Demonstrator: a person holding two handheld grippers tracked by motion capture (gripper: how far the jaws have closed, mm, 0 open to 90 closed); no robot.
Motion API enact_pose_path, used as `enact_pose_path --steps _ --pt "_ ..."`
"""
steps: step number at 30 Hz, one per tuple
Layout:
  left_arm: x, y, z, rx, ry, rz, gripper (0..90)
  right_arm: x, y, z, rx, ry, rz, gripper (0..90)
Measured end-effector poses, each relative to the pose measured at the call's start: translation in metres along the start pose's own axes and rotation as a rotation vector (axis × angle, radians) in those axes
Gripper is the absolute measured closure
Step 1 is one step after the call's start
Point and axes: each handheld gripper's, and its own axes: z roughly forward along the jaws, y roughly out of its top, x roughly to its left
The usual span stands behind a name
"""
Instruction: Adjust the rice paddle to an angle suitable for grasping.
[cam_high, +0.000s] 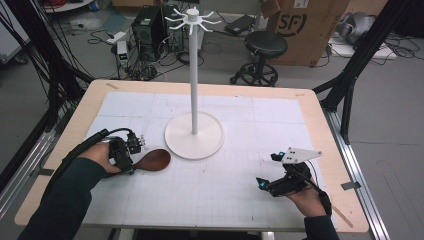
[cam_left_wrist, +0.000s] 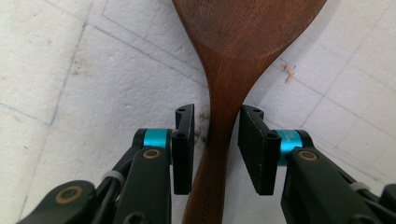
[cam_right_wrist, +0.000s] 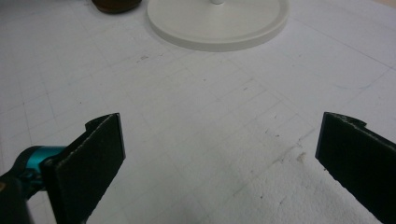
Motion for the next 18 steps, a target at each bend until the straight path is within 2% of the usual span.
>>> enact_pose_path --steps 8,18 --pt "0.0012 0.0026 0.0035 0.031 -0.01 0.004 68.7 0.0 0.0001 0.0001 0.001 0.0 -0.005 0.3" --pt "0.002 0.0048 0.0043 0.043 -0.024 0.003 71.1 -0.0003 0.0 0.0001 0.0 -0.006 -0.008 0.3"
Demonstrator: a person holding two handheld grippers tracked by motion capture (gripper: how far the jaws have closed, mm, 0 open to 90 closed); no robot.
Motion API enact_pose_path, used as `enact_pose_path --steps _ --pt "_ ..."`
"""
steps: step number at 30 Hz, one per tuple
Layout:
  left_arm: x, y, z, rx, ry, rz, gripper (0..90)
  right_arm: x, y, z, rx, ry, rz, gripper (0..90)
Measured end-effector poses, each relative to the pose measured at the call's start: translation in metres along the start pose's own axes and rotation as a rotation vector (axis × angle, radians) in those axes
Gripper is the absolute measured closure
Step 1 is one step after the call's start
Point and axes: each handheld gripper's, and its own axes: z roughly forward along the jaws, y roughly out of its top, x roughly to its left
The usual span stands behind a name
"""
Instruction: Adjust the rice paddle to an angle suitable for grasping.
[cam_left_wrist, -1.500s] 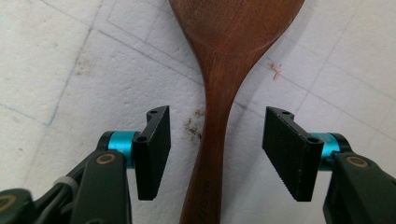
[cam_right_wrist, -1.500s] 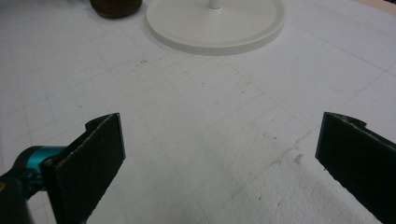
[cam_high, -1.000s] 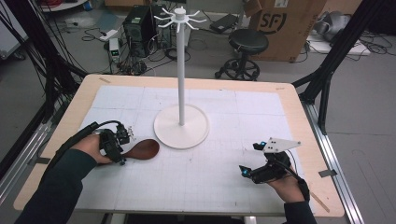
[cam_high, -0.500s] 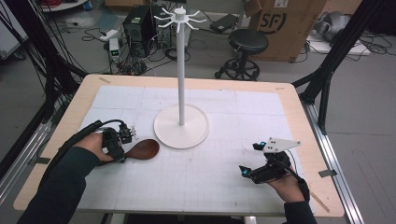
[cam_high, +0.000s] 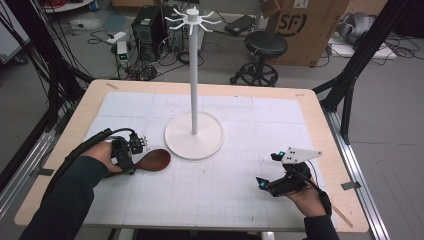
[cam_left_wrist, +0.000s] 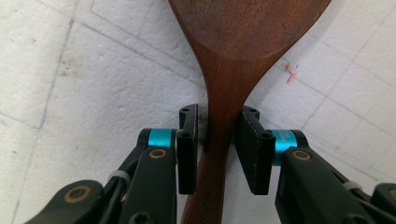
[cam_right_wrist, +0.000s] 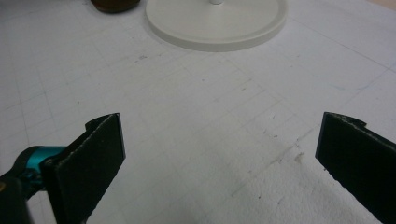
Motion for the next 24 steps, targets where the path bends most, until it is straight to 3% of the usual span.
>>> enact_pose_path --steps 24 --pt "0.0009 0.002 -0.0001 0.011 -0.003 0.025 78.1 0.0 -0.0012 0.0 0.004 -0.01 0.001 0.3"
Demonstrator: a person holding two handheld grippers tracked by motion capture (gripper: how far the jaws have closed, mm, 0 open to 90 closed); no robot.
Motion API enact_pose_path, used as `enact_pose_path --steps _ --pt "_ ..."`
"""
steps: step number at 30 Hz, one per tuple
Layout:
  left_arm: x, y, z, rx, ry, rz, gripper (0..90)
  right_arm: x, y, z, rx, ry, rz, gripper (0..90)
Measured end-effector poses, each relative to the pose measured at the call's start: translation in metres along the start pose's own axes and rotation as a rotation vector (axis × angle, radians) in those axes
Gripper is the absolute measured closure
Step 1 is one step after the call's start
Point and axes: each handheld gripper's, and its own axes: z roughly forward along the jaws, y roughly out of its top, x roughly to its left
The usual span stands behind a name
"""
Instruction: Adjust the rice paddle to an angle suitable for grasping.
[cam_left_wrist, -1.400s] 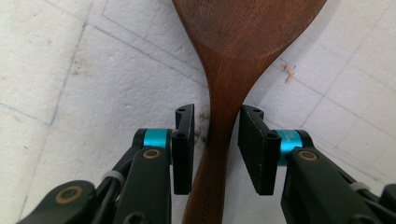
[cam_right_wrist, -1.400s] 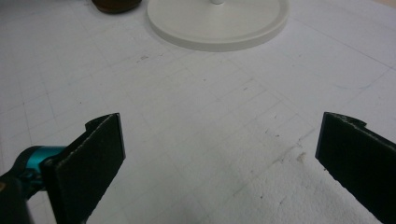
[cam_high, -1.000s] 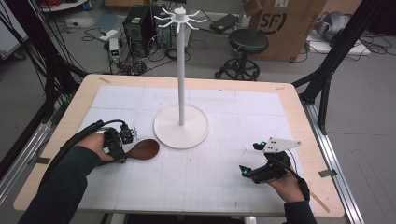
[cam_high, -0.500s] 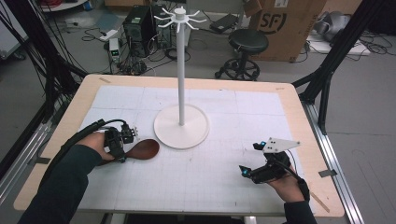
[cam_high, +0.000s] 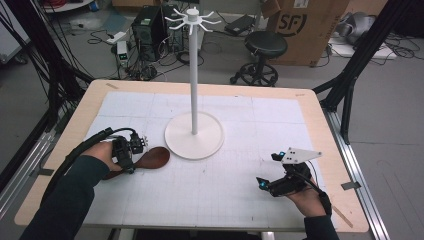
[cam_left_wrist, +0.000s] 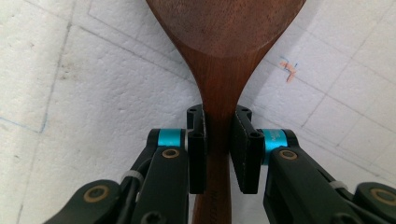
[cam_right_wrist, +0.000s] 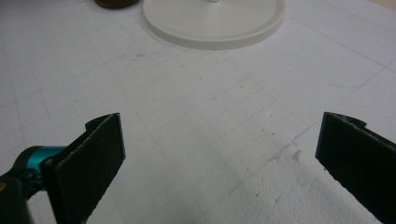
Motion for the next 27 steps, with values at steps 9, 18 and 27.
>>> enact_pose_path --steps 9,18,27 --pt "-0.003 -0.007 -0.013 -0.059 -0.007 0.011 78.3 -0.001 -0.001 -0.001 -0.007 -0.004 0.003 0.3" --pt "-0.017 -0.015 -0.026 -0.108 0.029 0.035 78.3 0.0 0.0 -0.001 -0.001 -0.003 0.003 0.3" --pt "-0.04 -0.017 -0.039 -0.133 0.051 0.047 78.3 -0.001 0.0 -0.001 -0.007 -0.004 0.003 0.3"
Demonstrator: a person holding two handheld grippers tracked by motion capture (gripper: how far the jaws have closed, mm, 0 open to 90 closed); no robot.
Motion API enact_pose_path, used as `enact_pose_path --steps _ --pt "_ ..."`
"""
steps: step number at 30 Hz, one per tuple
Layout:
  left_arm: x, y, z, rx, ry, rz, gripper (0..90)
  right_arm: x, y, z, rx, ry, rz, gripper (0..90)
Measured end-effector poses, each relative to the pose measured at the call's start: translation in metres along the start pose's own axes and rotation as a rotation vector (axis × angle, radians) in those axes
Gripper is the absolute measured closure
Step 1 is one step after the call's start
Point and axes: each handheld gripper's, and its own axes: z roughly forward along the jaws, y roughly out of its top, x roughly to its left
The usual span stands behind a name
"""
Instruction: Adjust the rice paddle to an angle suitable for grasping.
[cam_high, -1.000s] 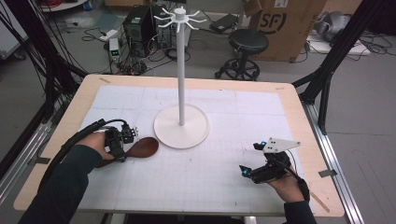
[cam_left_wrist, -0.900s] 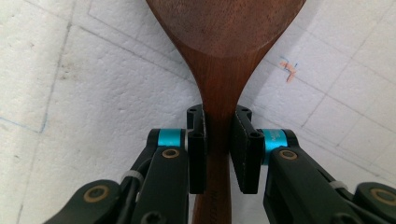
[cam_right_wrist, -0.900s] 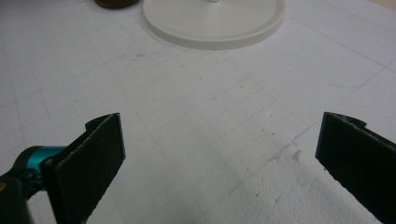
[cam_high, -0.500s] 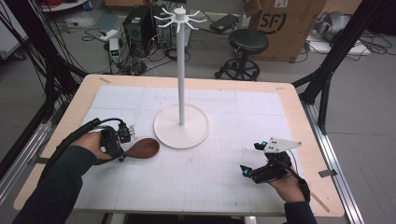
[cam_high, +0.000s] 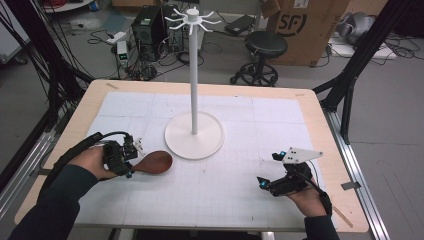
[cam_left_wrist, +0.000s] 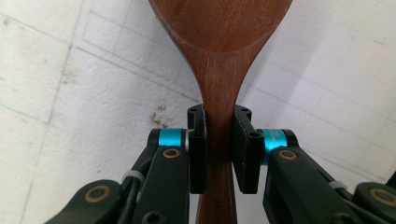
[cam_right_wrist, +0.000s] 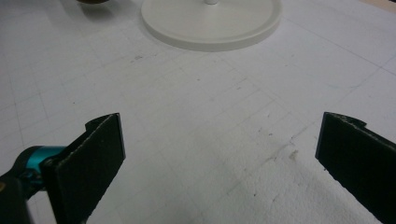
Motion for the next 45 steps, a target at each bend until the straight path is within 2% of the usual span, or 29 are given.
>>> enact_pose_path --steps 7,10,12,13,17,25,29,31,33,41,42,45 --pt "-0.013 0.007 -0.011 -0.025 0.012 0.025 78.3 0.001 0.001 0.0 0.0 0.0 -0.001 0.3" --pt "-0.02 0.017 -0.015 -0.029 0.011 0.068 78.3 0.001 0.001 0.0 0.001 0.002 -0.007 0.3" --pt "-0.023 0.02 -0.015 -0.037 0.011 0.072 78.3 0.001 0.001 0.0 0.0 0.002 -0.008 0.3" --pt "-0.026 0.025 -0.015 -0.035 0.006 0.091 78.3 0.001 0.002 0.0 -0.001 0.003 -0.007 0.3" --pt "-0.031 0.037 -0.013 -0.038 -0.01 0.117 78.3 0.001 0.001 -0.001 -0.004 0.004 -0.005 0.3" --pt "-0.035 0.056 -0.005 -0.052 -0.044 0.185 78.3 0.0 0.001 -0.003 -0.009 0.004 -0.005 0.3" --pt "-0.036 0.061 -0.003 -0.057 -0.062 0.194 78.3 0.0 0.001 -0.003 -0.008 0.004 -0.003 0.3" --pt "-0.036 0.066 -0.002 -0.069 -0.079 0.223 78.3 -0.001 0.001 -0.003 -0.008 0.005 -0.001 0.3" --pt "-0.037 0.068 -0.002 -0.073 -0.078 0.226 78.3 -0.001 0.001 -0.003 -0.009 0.007 -0.002 0.3" --pt "-0.041 0.086 0.005 -0.096 -0.11 0.289 78.3 0.0 0.001 -0.003 -0.013 0.012 0.006 0.3" --pt "-0.043 0.091 0.007 -0.099 -0.116 0.31 78.3 0.0 0.001 -0.004 -0.012 0.015 0.011 0.3" --pt "-0.044 0.095 0.008 -0.103 -0.125 0.322 78.2 -0.001 0.001 -0.004 -0.013 0.016 0.01 0.3"
